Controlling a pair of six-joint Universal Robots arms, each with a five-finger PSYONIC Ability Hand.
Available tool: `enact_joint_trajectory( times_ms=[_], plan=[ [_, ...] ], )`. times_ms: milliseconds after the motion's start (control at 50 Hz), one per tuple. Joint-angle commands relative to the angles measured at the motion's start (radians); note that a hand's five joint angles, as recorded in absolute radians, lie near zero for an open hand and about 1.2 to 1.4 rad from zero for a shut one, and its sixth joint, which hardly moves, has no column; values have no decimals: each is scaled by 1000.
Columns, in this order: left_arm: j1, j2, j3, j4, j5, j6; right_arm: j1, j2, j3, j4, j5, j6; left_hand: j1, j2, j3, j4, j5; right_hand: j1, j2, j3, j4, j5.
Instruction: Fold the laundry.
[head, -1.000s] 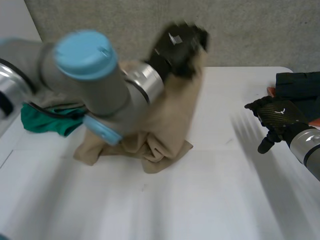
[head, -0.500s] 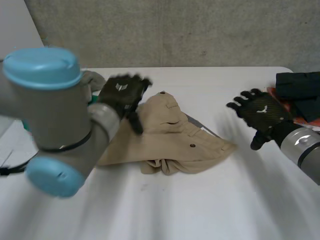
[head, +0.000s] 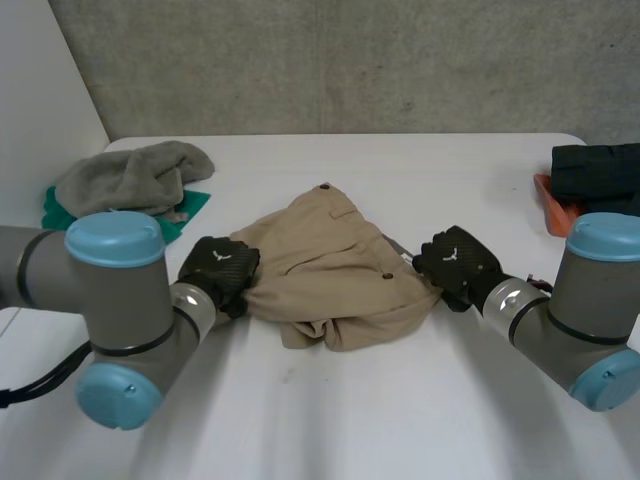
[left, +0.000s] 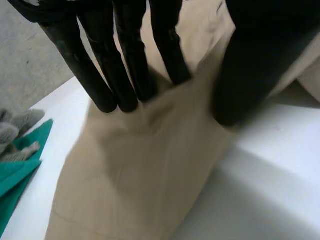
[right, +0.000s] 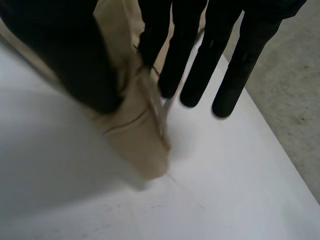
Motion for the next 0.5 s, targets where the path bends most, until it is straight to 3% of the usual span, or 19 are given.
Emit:
enact_joint_trajectory(
  times_ms=[20, 120, 180, 220, 300, 360, 400, 440, 460, 500],
  plan=[
    [-24, 29, 79, -11, -55, 28, -19, -114, 34, -45, 22, 146, 476, 522, 548, 541, 548, 336, 302, 322, 325, 331],
    [-24, 179, 131, 19, -56, -1, -57, -284, 54, -2, 25, 180, 476, 522, 548, 541, 548, 336, 302, 322, 325, 331],
    [-27, 216, 190, 27, -3, -16, -74, -344, 69, 133, 13, 136, 476, 522, 548, 541, 548, 336, 302, 322, 325, 331],
    [-34, 196, 231, 1, 48, -18, -78, -358, 79, 220, 11, 84, 476, 522, 548, 541, 548, 336, 302, 322, 325, 331],
    [-64, 140, 270, -94, 96, -7, -92, -388, 121, 508, 25, -175, 476, 522, 548, 541, 548, 336, 302, 322, 325, 331],
    [-81, 100, 277, -149, 96, 1, -105, -391, 135, 617, 39, -289, 476, 522, 548, 541, 548, 336, 302, 322, 325, 331],
    [-96, 64, 274, -194, 94, 8, -106, -385, 137, 622, 45, -290, 476, 522, 548, 541, 548, 336, 302, 322, 325, 331],
    [-103, 50, 270, -223, 93, 11, -97, -379, 132, 599, 48, -251, 476, 522, 548, 541, 548, 55, 22, 42, 44, 50],
    [-107, 41, 264, -247, 93, 15, -91, -375, 116, 573, 54, -207, 389, 436, 461, 454, 461, -202, -236, -216, -213, -207],
    [-109, 43, 254, -271, 91, 15, -91, -375, 94, 546, 57, -159, 146, 192, 218, 211, 218, -360, -393, -373, -371, -365]
  ],
)
